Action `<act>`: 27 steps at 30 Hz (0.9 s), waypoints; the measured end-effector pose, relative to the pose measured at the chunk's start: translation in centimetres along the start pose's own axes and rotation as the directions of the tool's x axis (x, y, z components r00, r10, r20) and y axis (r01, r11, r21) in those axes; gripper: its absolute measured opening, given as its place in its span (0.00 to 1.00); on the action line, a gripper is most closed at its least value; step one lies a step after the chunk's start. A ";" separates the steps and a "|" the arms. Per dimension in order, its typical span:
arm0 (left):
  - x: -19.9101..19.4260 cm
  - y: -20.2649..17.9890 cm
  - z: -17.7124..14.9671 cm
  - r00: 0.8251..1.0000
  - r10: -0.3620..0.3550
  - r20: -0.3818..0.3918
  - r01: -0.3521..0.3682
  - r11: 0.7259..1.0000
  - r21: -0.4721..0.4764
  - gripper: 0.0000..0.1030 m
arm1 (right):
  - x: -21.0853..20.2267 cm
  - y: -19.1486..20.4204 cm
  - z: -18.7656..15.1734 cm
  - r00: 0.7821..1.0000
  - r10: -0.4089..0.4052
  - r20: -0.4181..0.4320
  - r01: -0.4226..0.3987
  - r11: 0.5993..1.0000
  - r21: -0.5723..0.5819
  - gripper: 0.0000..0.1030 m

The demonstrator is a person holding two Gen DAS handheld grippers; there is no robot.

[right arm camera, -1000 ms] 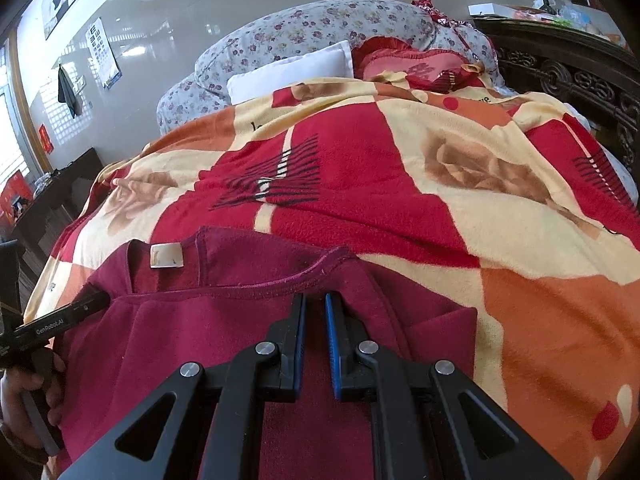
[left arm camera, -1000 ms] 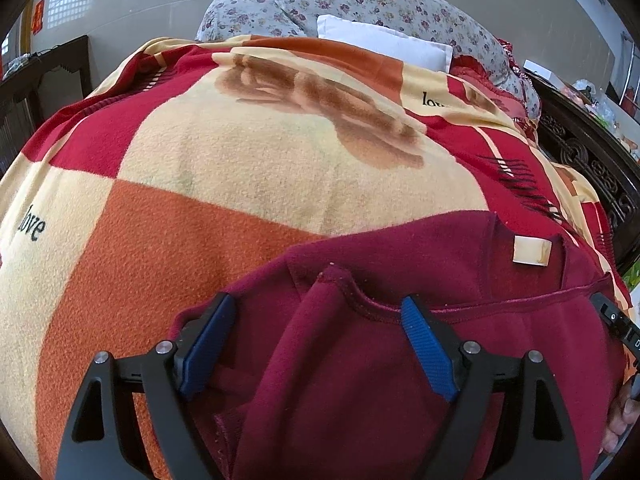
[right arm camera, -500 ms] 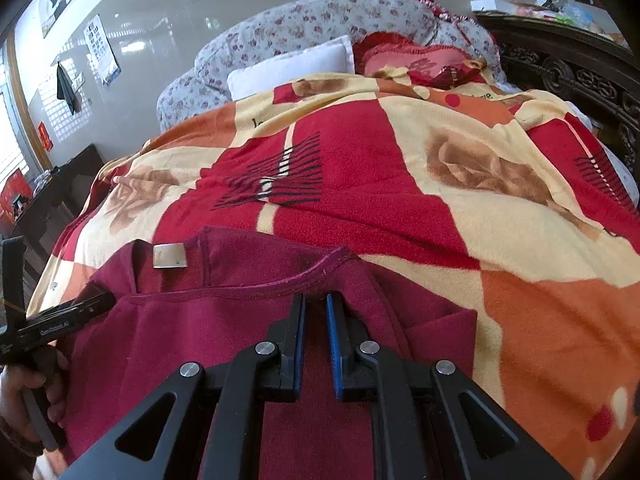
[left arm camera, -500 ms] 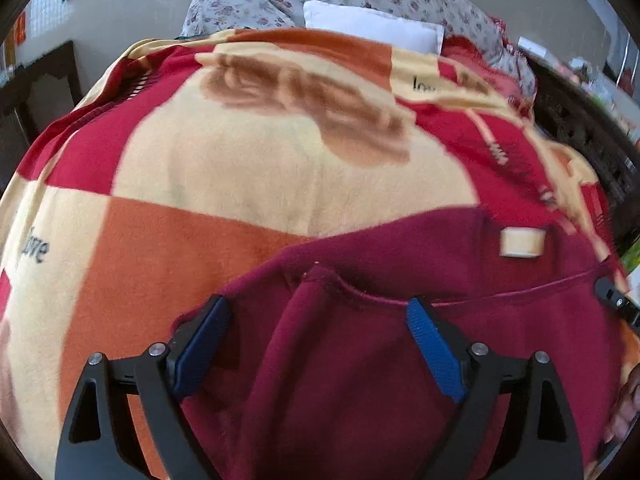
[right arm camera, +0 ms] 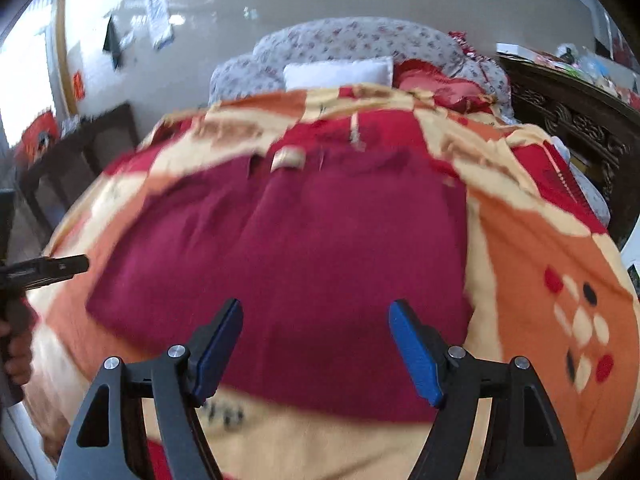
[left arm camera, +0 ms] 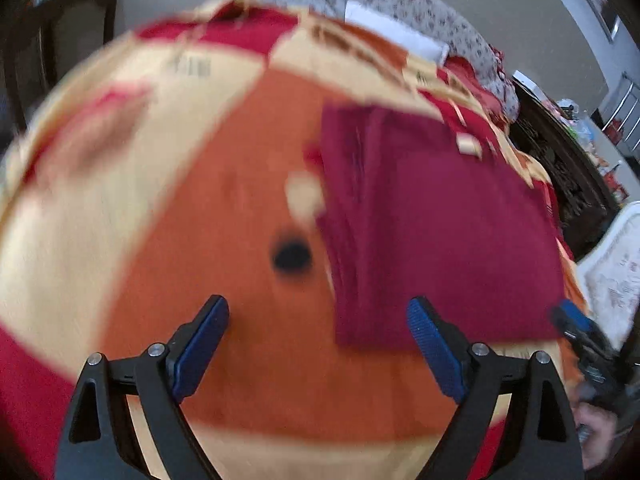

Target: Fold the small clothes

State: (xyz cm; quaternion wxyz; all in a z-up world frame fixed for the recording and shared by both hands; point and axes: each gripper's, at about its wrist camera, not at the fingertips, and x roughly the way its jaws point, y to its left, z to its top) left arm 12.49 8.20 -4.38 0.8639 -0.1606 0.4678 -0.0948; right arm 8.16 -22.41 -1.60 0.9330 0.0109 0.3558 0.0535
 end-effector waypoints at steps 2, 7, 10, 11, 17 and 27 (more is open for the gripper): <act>-0.3 -1.2 -2.4 0.999 -0.033 0.006 0.033 0.999 0.015 0.88 | 1.4 0.3 -1.8 0.999 -0.026 -0.028 0.026 1.000 -0.001 0.78; 0.0 -3.4 -4.1 0.978 -0.208 0.023 0.208 0.978 0.021 0.89 | 1.5 0.2 -2.0 0.999 -0.047 -0.021 0.047 0.999 0.000 0.79; 1.0 -1.6 -2.9 0.940 -0.326 0.095 0.334 0.940 -0.074 0.89 | 1.5 0.0 -2.0 0.999 -0.038 -0.018 0.039 0.999 0.009 0.79; 1.2 -1.0 -2.7 0.932 -0.346 0.108 0.356 0.929 -0.103 0.89 | 1.5 -0.1 -2.0 0.999 -0.037 -0.020 0.037 0.999 0.012 0.79; 1.5 2.1 -0.3 0.895 -0.399 0.198 0.443 0.845 -0.300 0.90 | 1.6 0.0 -2.2 0.999 -0.035 -0.025 0.036 0.999 0.013 0.79; 1.6 2.3 0.1 0.876 -0.442 0.193 0.482 0.822 -0.304 0.90 | 1.6 0.0 -2.2 0.999 -0.036 -0.022 0.037 0.999 0.010 0.79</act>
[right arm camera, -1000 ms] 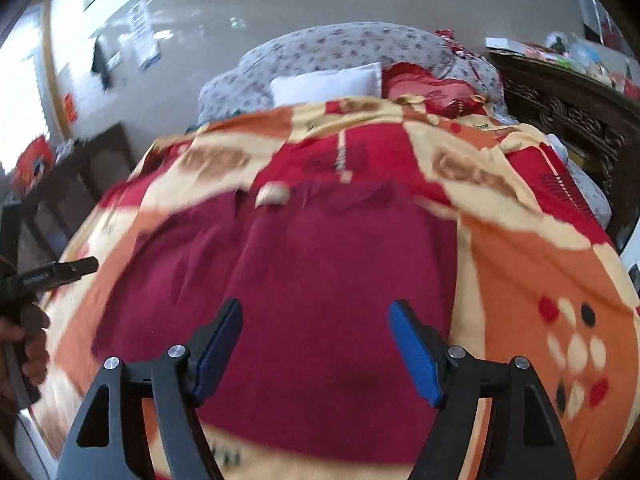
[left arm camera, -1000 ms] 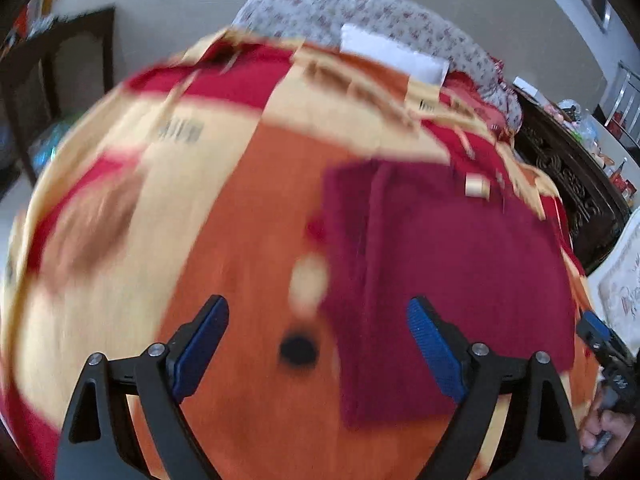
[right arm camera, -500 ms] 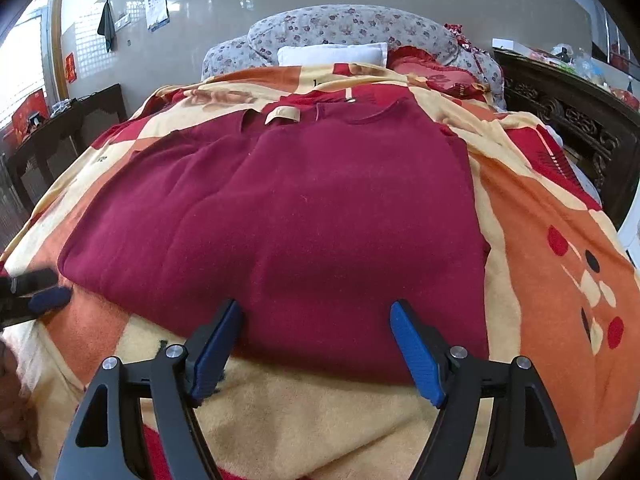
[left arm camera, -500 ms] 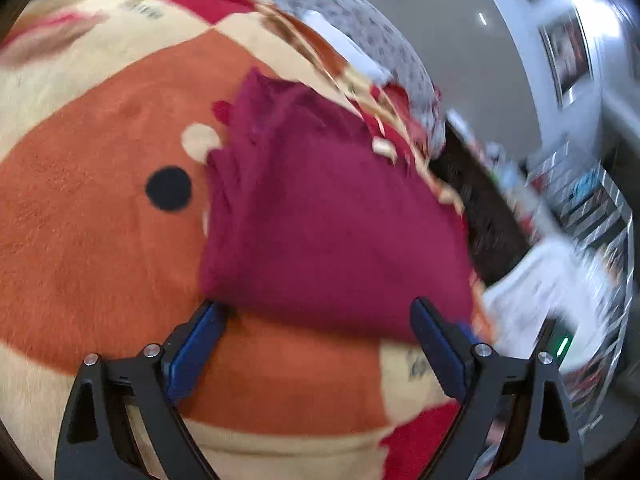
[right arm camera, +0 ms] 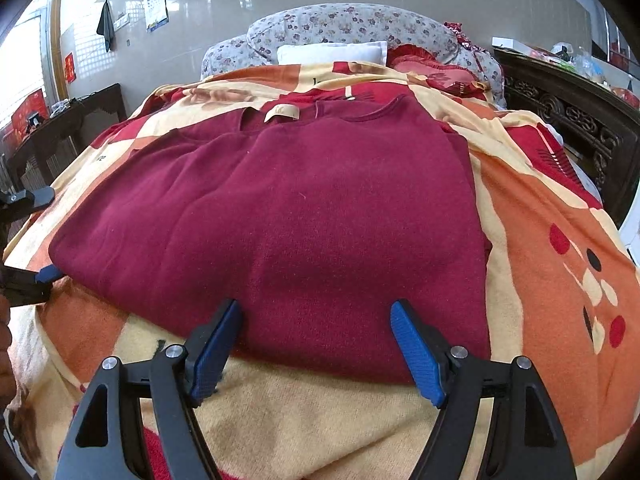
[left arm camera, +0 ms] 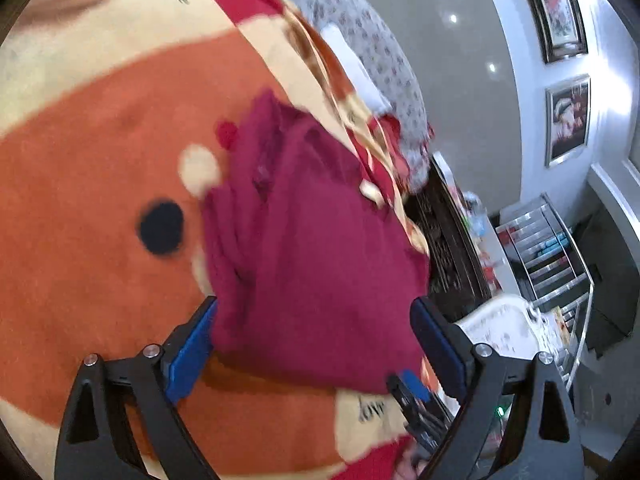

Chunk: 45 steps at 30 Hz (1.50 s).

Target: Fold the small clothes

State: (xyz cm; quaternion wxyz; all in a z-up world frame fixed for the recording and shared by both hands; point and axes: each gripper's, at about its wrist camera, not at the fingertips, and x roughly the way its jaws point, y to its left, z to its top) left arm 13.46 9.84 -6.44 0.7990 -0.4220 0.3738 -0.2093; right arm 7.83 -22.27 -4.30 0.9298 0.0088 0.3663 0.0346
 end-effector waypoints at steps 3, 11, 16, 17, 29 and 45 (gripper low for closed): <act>0.5 -0.9 -0.4 0.998 0.058 0.003 -0.059 0.997 0.056 0.87 | 0.0 0.0 0.0 1.000 0.000 -0.001 0.000 1.000 0.000 0.79; 0.9 -0.2 -1.0 0.979 0.184 0.084 -0.192 0.975 0.113 0.31 | -0.1 0.1 -0.1 1.000 -0.009 0.006 0.009 1.000 -0.009 0.79; 0.4 -0.8 -2.0 0.986 0.138 0.098 -0.153 0.974 0.164 0.29 | -0.2 0.2 -0.1 1.000 -0.019 0.004 0.019 1.000 -0.015 0.80; 0.4 -1.1 -2.3 0.987 0.132 0.094 -0.148 0.971 0.187 0.29 | -0.2 0.3 -0.1 1.000 -0.020 0.004 0.020 1.000 -0.017 0.80; 0.4 -0.4 -1.8 0.994 0.081 0.069 -0.089 0.989 0.121 0.57 | -0.1 0.5 -0.2 1.000 -0.031 -0.003 0.031 0.999 -0.028 0.81; 1.7 1.3 -0.4 0.999 -0.039 -0.021 0.039 0.999 0.014 0.26 | 0.1 0.7 -0.2 0.999 -0.034 -0.006 0.034 0.999 -0.031 0.82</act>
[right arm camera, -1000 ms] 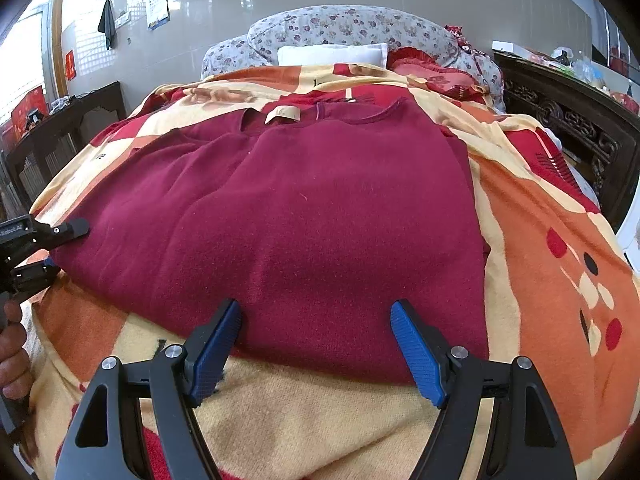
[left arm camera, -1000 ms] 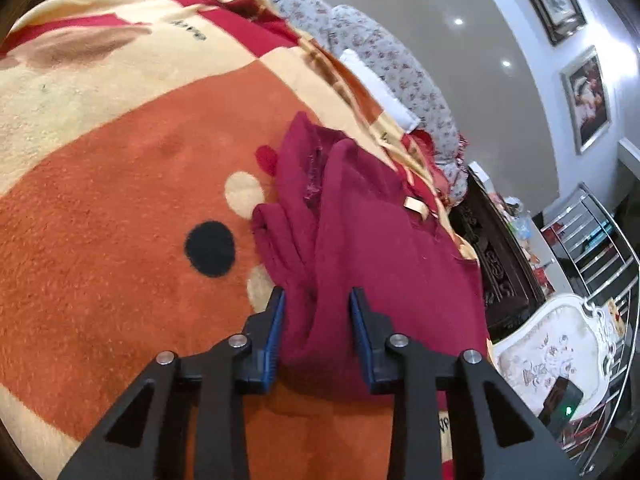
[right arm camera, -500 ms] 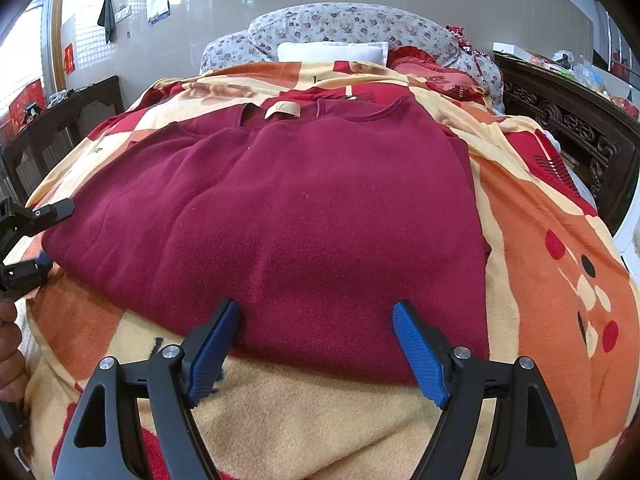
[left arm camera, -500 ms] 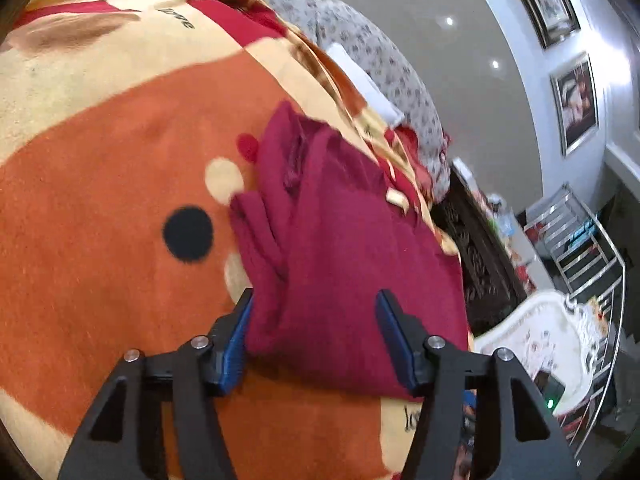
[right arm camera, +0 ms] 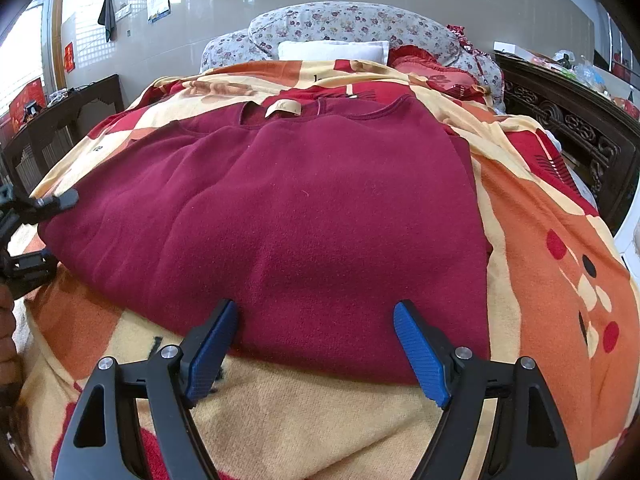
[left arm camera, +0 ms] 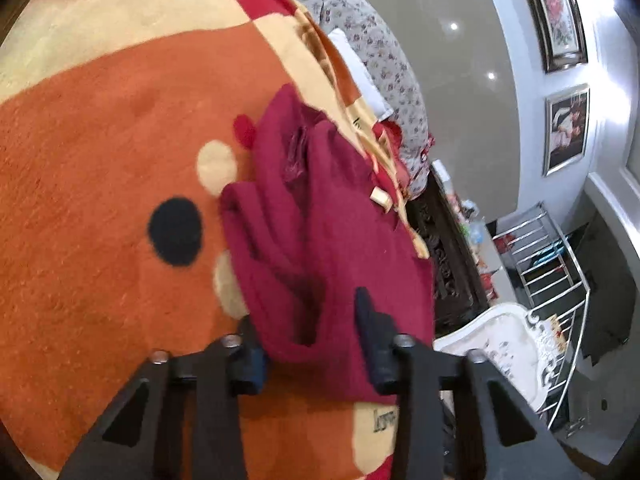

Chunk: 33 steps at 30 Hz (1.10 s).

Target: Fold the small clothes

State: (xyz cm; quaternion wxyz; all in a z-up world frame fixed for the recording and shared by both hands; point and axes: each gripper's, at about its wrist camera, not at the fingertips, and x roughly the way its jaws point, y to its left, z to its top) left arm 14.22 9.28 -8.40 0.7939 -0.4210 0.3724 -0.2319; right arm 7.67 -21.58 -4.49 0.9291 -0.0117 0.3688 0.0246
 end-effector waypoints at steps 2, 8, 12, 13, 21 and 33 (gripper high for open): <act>0.0 0.0 -0.1 1.000 0.021 0.005 -0.021 1.000 -0.006 0.23 | 0.0 0.0 0.0 1.000 0.000 0.000 0.000 1.000 -0.001 0.82; -0.6 -0.9 -0.5 0.988 0.125 0.087 -0.129 0.991 0.043 0.23 | 0.0 0.0 0.0 1.000 -0.003 -0.001 0.003 1.000 -0.003 0.82; -1.1 -1.6 -1.2 0.975 0.171 0.145 -0.185 0.978 0.096 0.20 | -1.0 0.3 1.2 1.000 -0.019 0.000 0.019 1.000 -0.012 0.82; -1.2 -1.9 -1.4 0.972 0.175 0.157 -0.194 0.974 0.116 0.17 | -1.8 0.5 2.1 1.000 -0.001 0.014 0.002 1.000 -0.009 0.82; -0.8 -8.5 -4.5 0.900 0.292 0.323 -0.412 0.811 0.415 0.12 | -1.1 3.2 15.5 0.822 0.566 -0.056 -0.549 0.815 0.184 0.95; 1.6 -14.4 -9.7 0.870 0.265 0.415 -0.492 0.518 0.700 0.12 | 12.1 10.4 23.5 0.670 0.665 -0.330 -0.616 0.746 0.252 0.94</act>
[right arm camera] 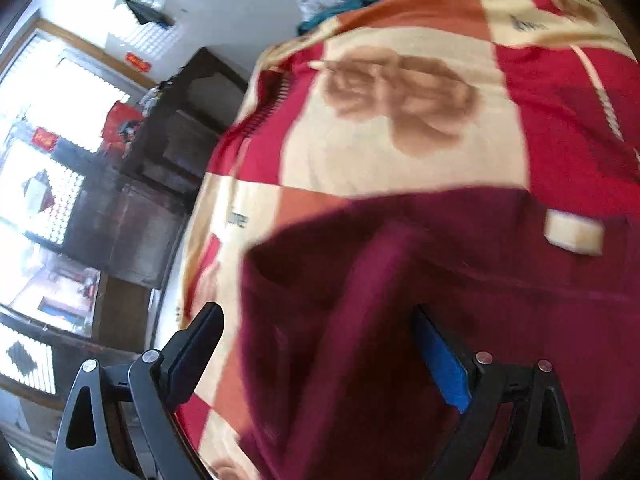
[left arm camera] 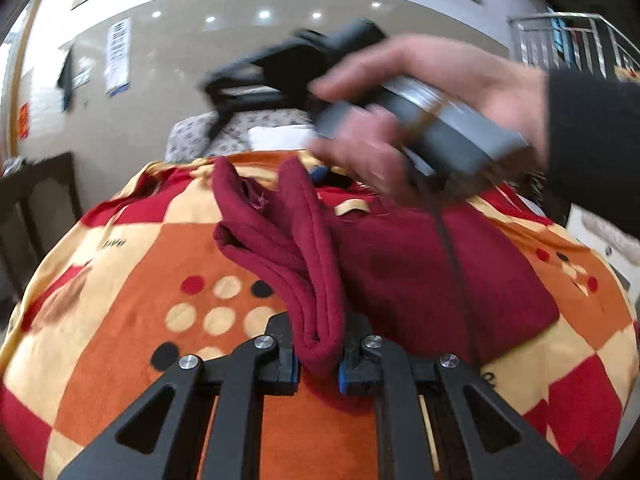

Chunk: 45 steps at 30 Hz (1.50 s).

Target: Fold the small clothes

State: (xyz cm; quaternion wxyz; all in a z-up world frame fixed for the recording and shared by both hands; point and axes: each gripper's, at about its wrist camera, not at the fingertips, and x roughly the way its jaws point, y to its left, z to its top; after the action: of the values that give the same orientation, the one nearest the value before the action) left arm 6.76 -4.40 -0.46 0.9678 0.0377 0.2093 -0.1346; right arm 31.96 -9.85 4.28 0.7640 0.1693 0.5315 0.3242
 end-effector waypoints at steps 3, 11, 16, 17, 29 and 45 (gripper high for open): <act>0.0 -1.0 0.2 1.000 -0.022 0.006 0.022 0.999 0.042 0.12 | -0.1 1.6 -0.1 0.999 -0.027 -0.040 0.024 0.997 -0.079 0.94; -0.5 -2.4 0.7 0.997 -0.073 0.002 0.073 0.996 0.054 0.12 | -4.3 -0.1 -1.0 0.973 -0.228 -0.016 0.224 0.966 -0.129 0.19; -1.3 -6.2 2.6 0.989 -0.141 0.033 0.137 0.985 0.100 0.12 | -10.7 -2.6 -2.4 0.963 -0.265 0.056 0.269 0.959 -0.091 0.17; -1.3 -7.6 3.1 0.986 -0.160 0.037 0.155 0.980 0.125 0.12 | -12.0 -3.5 -2.7 0.959 -0.276 0.066 0.280 0.957 -0.078 0.17; 4.9 -19.6 3.0 0.938 -0.310 -0.157 0.333 0.930 0.156 0.15 | -19.1 -17.8 -6.8 0.924 -0.371 0.094 0.361 0.926 0.107 0.17; 2.1 -6.9 3.1 0.910 -0.356 -0.211 0.342 0.934 -0.103 0.28 | -22.3 -9.4 -16.1 0.819 -0.354 0.452 0.490 0.840 -0.231 0.40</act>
State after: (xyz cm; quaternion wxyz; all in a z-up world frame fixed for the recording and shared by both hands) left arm 7.94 -11.97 1.38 0.8987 -0.0159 0.3256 -0.2934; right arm 15.05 -33.22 8.16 0.9248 -0.0267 0.3287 0.1895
